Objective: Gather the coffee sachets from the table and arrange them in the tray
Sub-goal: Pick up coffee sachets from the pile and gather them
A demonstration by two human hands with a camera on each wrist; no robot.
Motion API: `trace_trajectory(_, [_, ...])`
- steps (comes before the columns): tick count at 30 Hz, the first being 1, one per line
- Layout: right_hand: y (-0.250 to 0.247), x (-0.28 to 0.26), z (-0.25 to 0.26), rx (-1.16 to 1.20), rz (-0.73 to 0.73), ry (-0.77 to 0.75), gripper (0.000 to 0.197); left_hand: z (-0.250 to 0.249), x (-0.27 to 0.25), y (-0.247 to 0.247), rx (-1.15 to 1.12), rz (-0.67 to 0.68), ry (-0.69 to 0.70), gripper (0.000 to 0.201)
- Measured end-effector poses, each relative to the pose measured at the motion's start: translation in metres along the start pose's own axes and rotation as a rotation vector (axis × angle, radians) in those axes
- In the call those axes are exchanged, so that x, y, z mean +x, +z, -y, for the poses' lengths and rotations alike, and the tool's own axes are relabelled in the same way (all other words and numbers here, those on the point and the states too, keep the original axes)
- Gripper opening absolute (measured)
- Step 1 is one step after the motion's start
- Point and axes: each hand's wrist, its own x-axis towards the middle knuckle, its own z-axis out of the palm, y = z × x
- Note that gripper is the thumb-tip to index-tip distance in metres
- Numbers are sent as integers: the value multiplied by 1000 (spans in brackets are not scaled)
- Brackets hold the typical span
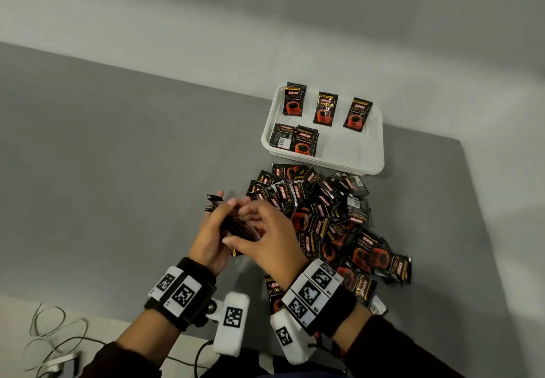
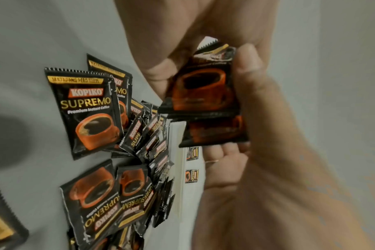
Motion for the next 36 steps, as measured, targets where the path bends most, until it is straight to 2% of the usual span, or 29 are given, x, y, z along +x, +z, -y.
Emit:
trace_trajectory(3, [-1,-7,-2,-103,37,-154,47,-4,0,-3,-22,-16,19,62])
trace_trajectory(5, [-1,-10,-4,-274,46,-233,53,-5,-1,-3,-58,-42,38,60])
trace_trajectory(7, [-1,-9,-6,-304,-6,-222,42,-6,-3,-2,-52,-22,62,45])
trace_trajectory(9, [0,-8,-6,-237,-55,-164,29,-5,-5,-2,-40,8,61,30])
trace_trajectory(13, [1,-8,-7,-165,-40,-142,27,-2,-8,-2,-92,28,-5,20])
trace_trajectory(18, [9,-10,-4,-145,-32,-208,30,1,-9,-6,-106,-9,54,32])
trace_trajectory(22, [10,-10,-4,-119,-19,-166,35,-2,-13,-5,-87,17,51,23])
trace_trajectory(25, [11,-10,-6,-127,-67,-181,30,0,-12,-5,-150,7,59,48])
trace_trajectory(26, [13,-10,-6,-128,-60,-187,25,-1,-12,-5,-152,9,47,47])
trace_trajectory(29, [16,-12,-6,-156,-12,-164,23,-2,-13,-6,-91,-3,-8,48])
trace_trajectory(31, [15,-12,-8,-214,10,-188,31,-2,-13,-11,-111,-19,7,33])
trace_trajectory(34, [2,-10,-12,-267,201,-224,54,-4,-14,-26,-77,-103,87,34])
trace_trajectory(36, [-12,-8,-20,-189,251,-153,53,-8,-16,-34,-56,-120,117,30])
